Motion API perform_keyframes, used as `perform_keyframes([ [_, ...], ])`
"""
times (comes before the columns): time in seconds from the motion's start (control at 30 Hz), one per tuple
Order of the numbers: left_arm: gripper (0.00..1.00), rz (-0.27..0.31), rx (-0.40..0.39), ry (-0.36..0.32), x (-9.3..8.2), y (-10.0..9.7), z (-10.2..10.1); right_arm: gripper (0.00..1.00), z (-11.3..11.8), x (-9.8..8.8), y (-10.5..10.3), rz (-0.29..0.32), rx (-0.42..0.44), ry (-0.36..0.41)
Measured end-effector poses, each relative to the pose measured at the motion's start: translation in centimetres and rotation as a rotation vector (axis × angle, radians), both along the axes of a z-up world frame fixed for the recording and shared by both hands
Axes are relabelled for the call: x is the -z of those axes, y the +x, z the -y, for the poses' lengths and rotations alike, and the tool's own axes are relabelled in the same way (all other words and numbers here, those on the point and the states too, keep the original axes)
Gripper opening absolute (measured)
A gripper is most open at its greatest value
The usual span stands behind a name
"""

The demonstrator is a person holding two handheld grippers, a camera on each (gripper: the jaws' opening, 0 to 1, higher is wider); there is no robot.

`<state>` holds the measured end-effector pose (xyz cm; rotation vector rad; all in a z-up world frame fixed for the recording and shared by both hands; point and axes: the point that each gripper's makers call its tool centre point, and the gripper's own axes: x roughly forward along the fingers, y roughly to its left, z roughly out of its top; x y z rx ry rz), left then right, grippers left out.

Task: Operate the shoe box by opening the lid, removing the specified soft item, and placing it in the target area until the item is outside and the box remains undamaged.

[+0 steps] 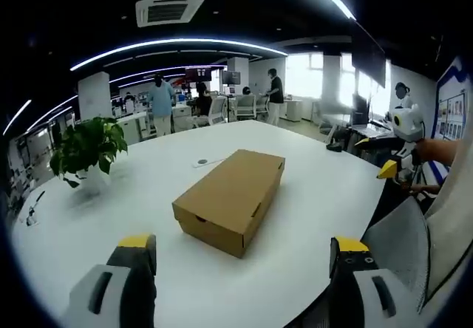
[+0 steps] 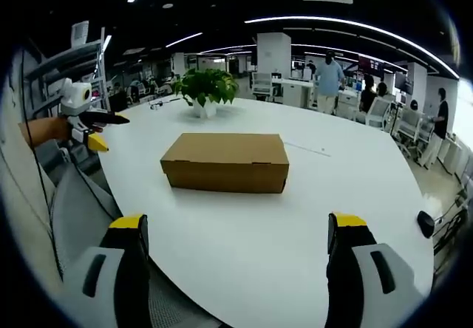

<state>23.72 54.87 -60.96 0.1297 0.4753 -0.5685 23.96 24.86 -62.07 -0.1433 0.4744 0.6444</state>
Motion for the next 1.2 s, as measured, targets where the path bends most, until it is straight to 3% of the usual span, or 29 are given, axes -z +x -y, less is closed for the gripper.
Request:
perform_keyframes([
  [1.2, 1.0, -0.01, -0.013, 0.006, 0.54, -0.18, -0.13, 0.96, 0.36, 0.1, 0.09, -0.004, -0.003, -0.007],
])
